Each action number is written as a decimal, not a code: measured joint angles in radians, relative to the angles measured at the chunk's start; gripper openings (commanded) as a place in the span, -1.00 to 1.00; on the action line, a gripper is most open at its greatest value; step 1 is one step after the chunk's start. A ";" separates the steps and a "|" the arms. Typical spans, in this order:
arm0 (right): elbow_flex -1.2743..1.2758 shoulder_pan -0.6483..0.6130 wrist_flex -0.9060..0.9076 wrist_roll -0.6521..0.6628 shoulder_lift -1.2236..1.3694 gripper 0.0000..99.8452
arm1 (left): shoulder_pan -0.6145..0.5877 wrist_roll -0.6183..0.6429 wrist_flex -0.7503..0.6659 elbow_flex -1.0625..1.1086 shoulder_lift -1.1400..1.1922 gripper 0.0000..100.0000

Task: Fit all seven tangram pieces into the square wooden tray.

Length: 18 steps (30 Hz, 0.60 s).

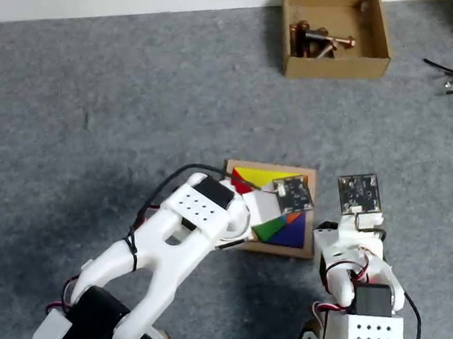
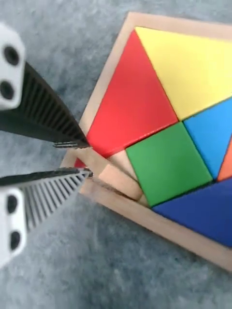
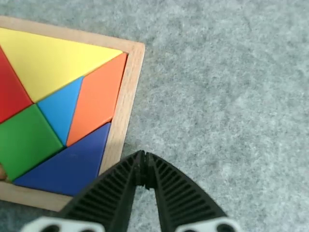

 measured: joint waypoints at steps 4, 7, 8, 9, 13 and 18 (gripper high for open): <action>0.000 0.000 0.000 0.000 0.000 -0.98 | 0.000 0.100 0.000 0.000 0.000 -0.85; 0.000 0.000 0.000 0.000 0.000 -0.98 | 0.000 0.164 0.000 0.000 0.000 -0.85; 0.000 0.000 0.000 0.000 0.000 -0.98 | 0.000 0.181 0.000 0.000 0.000 -0.85; 0.000 0.000 0.000 0.000 0.000 -0.98 | 0.000 0.196 0.000 0.000 0.000 -0.85; 0.000 0.000 0.000 0.000 0.000 -0.98 | 0.000 0.253 0.028 0.000 0.000 -0.85; 0.000 0.000 0.000 0.000 0.000 -0.98 | 0.000 0.328 0.054 0.000 0.000 -0.85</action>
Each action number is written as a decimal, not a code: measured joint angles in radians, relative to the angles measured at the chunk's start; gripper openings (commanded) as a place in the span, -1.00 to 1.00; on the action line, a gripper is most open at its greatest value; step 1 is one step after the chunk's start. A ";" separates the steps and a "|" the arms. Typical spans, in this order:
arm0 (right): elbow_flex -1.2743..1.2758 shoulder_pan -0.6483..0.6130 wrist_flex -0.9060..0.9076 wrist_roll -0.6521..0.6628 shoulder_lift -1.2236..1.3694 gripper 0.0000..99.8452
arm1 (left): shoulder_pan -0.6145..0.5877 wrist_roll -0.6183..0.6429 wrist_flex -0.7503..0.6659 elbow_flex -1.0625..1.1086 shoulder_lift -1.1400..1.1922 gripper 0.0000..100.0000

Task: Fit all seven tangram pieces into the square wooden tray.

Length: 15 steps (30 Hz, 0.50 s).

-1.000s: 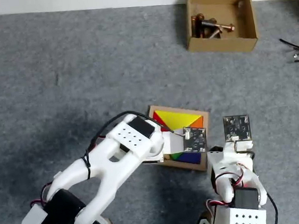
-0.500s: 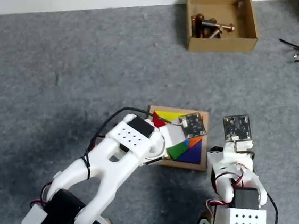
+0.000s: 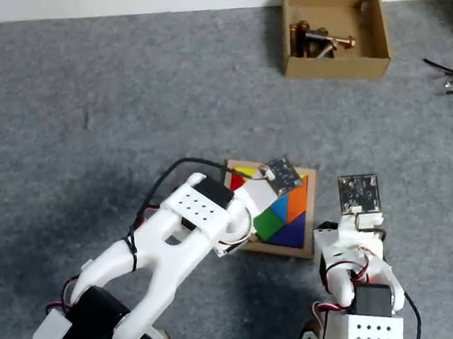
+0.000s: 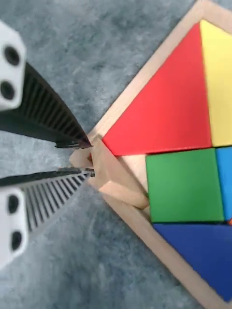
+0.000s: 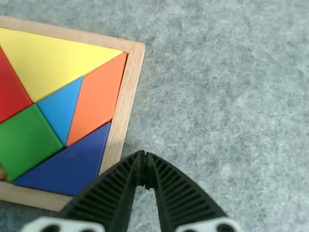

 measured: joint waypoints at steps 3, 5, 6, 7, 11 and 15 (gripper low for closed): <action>0.000 0.000 0.000 0.000 0.000 -0.98 | 0.000 0.044 0.000 0.000 0.000 -0.85; 0.000 0.000 0.000 0.000 0.000 -0.98 | 0.000 0.057 0.000 0.000 0.000 -0.85; 0.000 0.000 0.000 0.000 0.000 -0.98 | 0.000 0.060 0.000 0.000 0.000 -0.85; 0.000 0.000 0.000 0.000 0.000 -0.98 | 0.000 0.061 0.000 -0.006 0.000 -0.85; 0.000 0.000 0.000 0.000 0.000 -0.98 | 0.000 0.061 0.014 -0.049 -0.005 -0.85; 0.000 0.000 0.000 0.000 0.000 -0.98 | 0.000 0.061 0.066 -0.095 -0.006 -0.85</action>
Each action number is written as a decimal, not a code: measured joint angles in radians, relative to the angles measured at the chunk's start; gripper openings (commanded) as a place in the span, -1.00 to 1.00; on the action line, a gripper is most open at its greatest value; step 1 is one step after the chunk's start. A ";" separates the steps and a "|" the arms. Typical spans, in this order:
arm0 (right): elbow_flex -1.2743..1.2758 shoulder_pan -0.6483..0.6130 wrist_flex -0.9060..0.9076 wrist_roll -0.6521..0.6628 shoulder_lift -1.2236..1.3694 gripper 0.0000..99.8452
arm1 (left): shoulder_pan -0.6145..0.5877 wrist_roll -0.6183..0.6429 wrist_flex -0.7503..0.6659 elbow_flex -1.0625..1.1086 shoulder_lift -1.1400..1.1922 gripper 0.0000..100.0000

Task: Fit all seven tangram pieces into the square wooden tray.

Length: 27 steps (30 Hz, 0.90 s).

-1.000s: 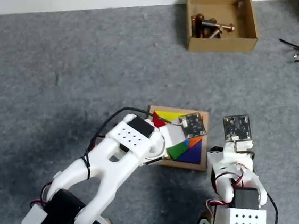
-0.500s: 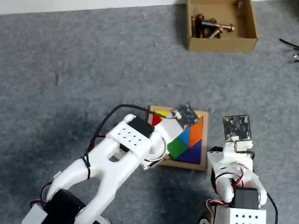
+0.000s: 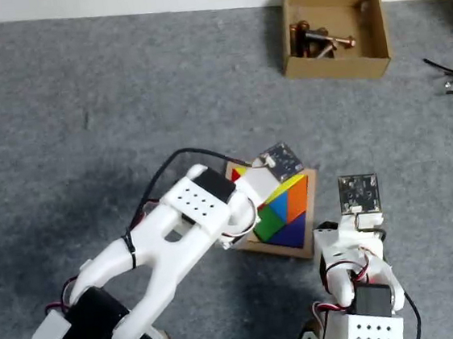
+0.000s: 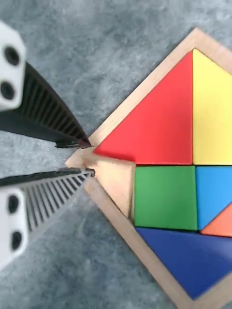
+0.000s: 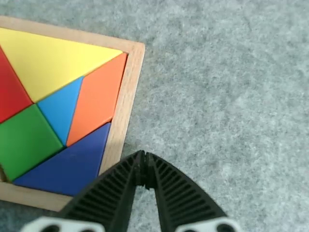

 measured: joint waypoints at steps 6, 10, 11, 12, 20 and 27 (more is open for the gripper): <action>0.000 0.000 0.000 0.000 0.000 -0.98 | 0.000 0.000 0.025 -0.035 0.000 -0.84; 0.000 0.000 0.000 0.000 0.000 -0.98 | 0.000 0.000 0.025 -0.035 0.000 -0.84; 0.000 0.000 0.000 0.000 0.000 -0.98 | 0.000 0.000 0.025 -0.035 0.000 -0.84; 0.000 0.000 0.000 0.000 0.000 -0.98 | 0.000 0.000 0.017 -0.035 0.000 -0.84; 0.000 0.000 0.000 0.000 0.000 -0.98 | -0.025 0.000 -0.008 -0.044 -0.015 -0.84; 0.000 0.000 0.000 0.000 0.000 -0.98 | -0.026 0.000 0.031 -0.061 -0.190 -0.86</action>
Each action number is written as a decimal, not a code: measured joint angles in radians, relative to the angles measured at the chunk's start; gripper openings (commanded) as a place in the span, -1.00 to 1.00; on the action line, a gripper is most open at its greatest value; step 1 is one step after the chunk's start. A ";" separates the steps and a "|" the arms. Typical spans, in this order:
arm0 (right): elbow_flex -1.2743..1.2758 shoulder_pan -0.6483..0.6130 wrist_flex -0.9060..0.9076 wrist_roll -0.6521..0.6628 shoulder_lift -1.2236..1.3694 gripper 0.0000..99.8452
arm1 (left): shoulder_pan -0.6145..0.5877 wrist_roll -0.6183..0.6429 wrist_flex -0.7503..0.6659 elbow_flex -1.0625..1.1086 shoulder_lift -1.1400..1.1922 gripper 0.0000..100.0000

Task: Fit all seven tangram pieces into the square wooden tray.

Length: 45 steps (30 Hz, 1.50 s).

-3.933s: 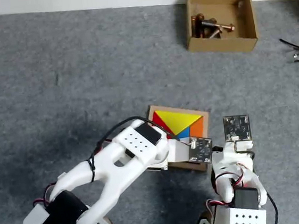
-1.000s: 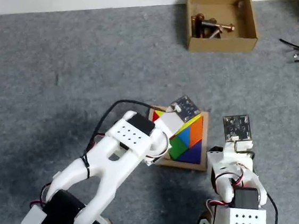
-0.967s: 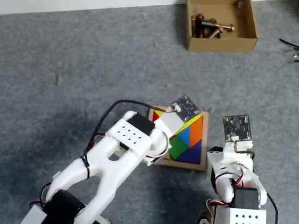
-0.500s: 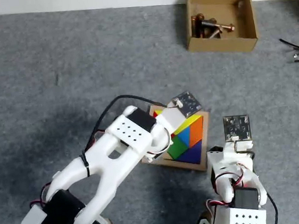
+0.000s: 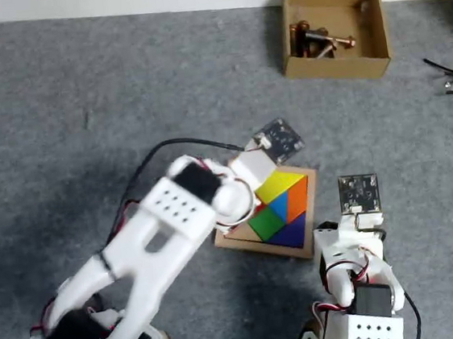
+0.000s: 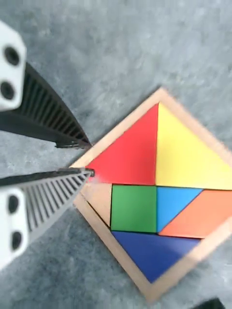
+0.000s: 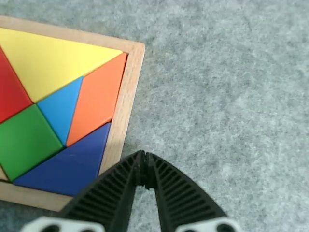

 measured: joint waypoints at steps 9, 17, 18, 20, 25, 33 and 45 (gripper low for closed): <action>0.000 0.000 0.051 0.000 0.000 -0.98 | -0.163 0.000 0.032 0.000 -0.238 -0.99; 0.000 0.000 0.115 0.000 -0.002 -0.98 | -0.381 0.000 0.032 0.054 -0.252 -0.99; 0.000 0.000 0.123 0.000 -0.002 -0.98 | -0.407 0.000 0.032 0.054 -0.252 -0.99; 0.000 0.000 0.126 0.000 -0.002 -0.98 | -0.442 0.000 0.032 0.054 -0.252 -0.99; 0.000 0.000 0.126 0.000 -0.002 -0.98 | -0.545 0.000 0.032 0.054 -0.252 -0.99; 0.000 0.000 0.126 0.000 -0.002 -0.98 | -0.663 0.009 -0.026 0.141 -0.267 -0.99; 0.000 -0.002 0.126 -0.086 -0.002 -0.98 | -0.706 0.101 -0.216 0.493 -0.631 -0.99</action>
